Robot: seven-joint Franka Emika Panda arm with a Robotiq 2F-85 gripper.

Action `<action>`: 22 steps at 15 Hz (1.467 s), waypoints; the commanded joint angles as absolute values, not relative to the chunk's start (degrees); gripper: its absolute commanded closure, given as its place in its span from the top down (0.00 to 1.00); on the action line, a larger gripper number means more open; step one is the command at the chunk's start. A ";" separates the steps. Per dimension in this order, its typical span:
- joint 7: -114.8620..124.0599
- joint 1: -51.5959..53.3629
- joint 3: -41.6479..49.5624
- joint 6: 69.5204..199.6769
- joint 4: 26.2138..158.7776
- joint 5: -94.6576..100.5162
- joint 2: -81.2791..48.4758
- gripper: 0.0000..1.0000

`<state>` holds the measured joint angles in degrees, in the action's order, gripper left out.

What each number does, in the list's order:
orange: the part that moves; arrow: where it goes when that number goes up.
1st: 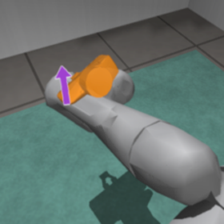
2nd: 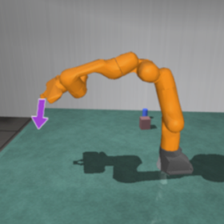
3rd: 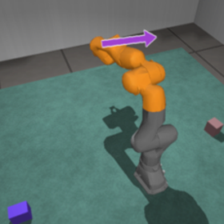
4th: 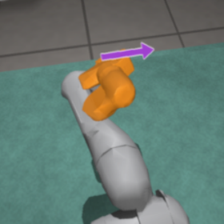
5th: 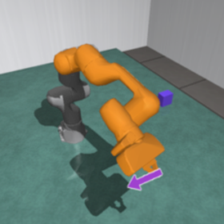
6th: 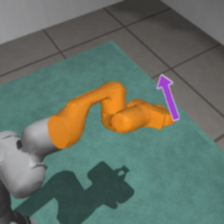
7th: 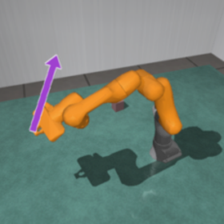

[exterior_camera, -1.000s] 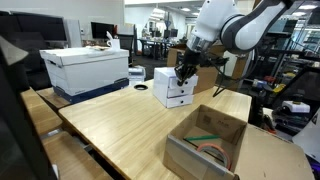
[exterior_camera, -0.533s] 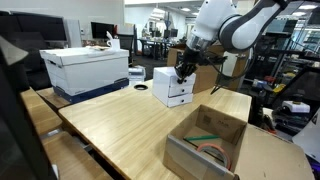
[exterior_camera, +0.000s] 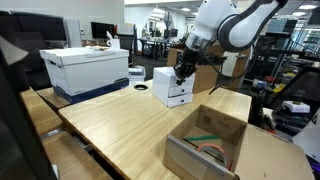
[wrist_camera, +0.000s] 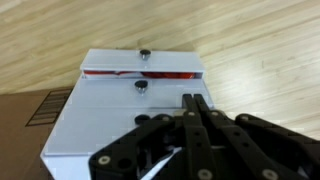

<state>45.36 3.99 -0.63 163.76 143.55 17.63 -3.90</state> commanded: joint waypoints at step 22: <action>-1.96 2.40 -0.94 128.45 137.50 3.23 6.78 1.00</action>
<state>0.58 3.18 -0.96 130.40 139.10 2.46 6.85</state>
